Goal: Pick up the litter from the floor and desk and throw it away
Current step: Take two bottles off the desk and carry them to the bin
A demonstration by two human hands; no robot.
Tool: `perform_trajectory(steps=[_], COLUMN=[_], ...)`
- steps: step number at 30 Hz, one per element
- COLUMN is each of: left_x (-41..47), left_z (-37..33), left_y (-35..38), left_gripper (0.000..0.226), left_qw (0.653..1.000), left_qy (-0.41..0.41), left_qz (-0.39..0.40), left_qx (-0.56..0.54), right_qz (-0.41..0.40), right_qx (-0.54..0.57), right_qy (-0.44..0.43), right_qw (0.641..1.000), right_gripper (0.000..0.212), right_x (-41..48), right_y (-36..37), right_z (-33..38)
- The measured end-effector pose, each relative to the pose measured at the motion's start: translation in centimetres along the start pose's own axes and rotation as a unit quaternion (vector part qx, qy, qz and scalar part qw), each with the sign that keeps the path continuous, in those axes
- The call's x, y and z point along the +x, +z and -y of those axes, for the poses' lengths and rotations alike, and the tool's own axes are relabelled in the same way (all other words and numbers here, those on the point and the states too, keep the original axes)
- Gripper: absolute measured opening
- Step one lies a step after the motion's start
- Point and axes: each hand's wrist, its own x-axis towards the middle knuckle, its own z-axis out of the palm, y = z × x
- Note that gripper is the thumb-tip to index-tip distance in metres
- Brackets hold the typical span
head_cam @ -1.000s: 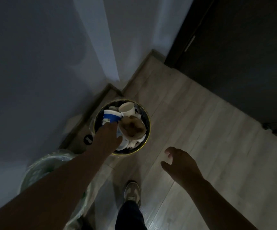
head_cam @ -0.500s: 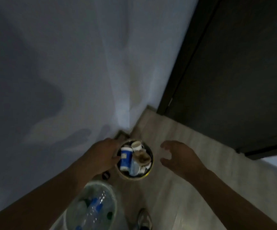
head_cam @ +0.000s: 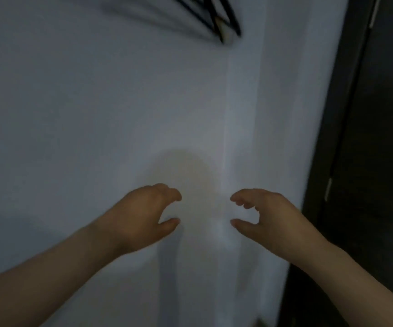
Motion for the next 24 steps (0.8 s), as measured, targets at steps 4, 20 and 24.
perform_trajectory(steps=[4,20,24], left_x=[-0.4,-22.3,-32.2], left_z=[-1.7,-10.0,-14.8], left_y=[-7.2,-24.4,-28.9], left_gripper=[0.047,0.044,0.043], left_qw=[0.995,0.876,0.827], left_qy=[-0.059,-0.379,-0.451], left_qz=[-0.071,-0.111,-0.115], left_qx=[0.050,0.277,0.316], right_qz=[-0.049,-0.021,-0.010], right_qx=[0.026,0.158,0.211], right_qy=[-0.109,-0.451,-0.529], right_qw=[0.992,0.878,0.822], right_gripper=[0.041,0.041,0.039], right_x=[2.9,1.4,-4.2], right_y=[-5.2,-8.1,-8.3], right_z=[3.0,23.8,32.9])
